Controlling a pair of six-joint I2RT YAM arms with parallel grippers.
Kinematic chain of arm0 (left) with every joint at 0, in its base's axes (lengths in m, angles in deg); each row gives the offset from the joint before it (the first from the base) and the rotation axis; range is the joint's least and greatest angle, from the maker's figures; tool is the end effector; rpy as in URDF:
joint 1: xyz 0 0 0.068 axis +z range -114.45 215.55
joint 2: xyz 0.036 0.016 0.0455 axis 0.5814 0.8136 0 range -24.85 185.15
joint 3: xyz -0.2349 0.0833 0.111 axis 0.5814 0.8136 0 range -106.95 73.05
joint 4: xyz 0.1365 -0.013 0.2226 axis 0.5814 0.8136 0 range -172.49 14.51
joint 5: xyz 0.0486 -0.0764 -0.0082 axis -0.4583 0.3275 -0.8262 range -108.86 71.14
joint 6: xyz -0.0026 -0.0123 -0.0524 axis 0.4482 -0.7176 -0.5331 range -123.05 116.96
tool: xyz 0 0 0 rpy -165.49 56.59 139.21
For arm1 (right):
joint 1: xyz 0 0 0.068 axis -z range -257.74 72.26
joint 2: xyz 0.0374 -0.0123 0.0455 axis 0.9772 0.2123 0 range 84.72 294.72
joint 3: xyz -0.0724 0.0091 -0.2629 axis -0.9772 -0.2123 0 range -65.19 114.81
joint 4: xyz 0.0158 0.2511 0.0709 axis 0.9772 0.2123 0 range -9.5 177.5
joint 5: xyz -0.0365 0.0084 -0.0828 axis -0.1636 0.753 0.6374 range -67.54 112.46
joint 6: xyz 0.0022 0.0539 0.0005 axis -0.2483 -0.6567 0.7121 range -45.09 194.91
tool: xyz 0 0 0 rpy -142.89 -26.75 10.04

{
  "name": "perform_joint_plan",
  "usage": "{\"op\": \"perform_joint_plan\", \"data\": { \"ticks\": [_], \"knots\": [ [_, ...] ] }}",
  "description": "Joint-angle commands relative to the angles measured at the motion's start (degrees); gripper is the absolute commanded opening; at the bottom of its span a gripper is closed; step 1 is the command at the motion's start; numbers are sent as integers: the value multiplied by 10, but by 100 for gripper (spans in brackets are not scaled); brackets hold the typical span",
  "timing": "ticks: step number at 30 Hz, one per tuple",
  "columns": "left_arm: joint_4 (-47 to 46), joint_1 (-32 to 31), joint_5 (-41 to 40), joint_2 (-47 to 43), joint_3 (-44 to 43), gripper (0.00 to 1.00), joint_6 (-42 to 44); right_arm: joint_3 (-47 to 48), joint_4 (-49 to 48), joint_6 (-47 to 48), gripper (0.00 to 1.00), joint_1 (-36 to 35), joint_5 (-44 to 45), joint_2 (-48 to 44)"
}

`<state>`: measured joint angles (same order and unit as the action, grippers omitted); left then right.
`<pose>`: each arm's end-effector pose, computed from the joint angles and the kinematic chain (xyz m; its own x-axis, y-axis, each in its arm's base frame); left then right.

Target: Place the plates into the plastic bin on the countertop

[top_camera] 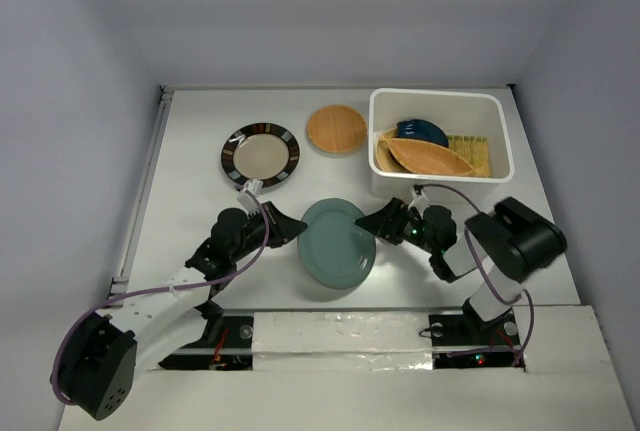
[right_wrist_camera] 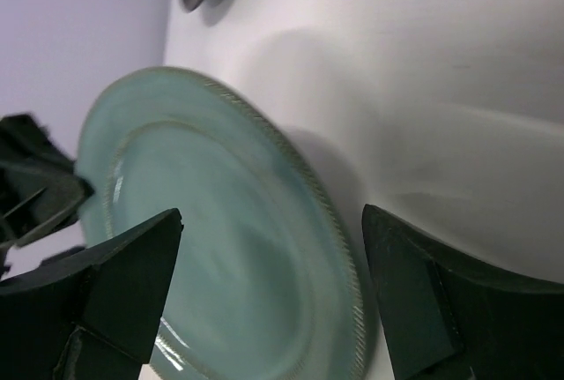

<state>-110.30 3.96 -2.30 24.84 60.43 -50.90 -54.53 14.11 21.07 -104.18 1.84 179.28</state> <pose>0.1545 -0.1069 0.1977 -0.6419 -0.4396 -0.6283 0.3962 0.5114 -0.7625 0.1994 0.1131 0.1071 -0.7382 0.4769 -0.4771 -0.2057 0.5144 0.8325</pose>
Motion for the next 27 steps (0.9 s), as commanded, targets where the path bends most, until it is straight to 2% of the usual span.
{"op": "perform_joint_plan", "data": {
  "ticks": [1,4,7,10,13,18,20,25,27],
  "knots": [
    [-52,7,30,-9,-6,0,-5,-12,-149,-35,89,-41,-13,110],
    [-45,7,27,-14,-10,0,0,-22,-251,-64,84,-70,-1,164],
    [-30,7,20,-22,-14,0,4,-52,-305,-75,81,-84,34,166],
    [-13,7,9,-34,-15,0,10,-63,-283,-68,78,-112,56,133],
    [6,7,-3,-37,-19,0,20,-69,-273,-64,69,-132,75,97],
    [35,7,-24,-46,-22,0,31,-71,-273,-60,49,-156,77,42],
    [43,7,-32,-52,-22,0,35,-68,-255,-52,39,-156,76,22],
    [38,7,-36,-61,-8,0,35,-54,-199,-33,25,-173,71,-63],
    [33,7,-32,-60,0,0,33,-52,-189,-28,15,-173,70,-91]
  ]
}}
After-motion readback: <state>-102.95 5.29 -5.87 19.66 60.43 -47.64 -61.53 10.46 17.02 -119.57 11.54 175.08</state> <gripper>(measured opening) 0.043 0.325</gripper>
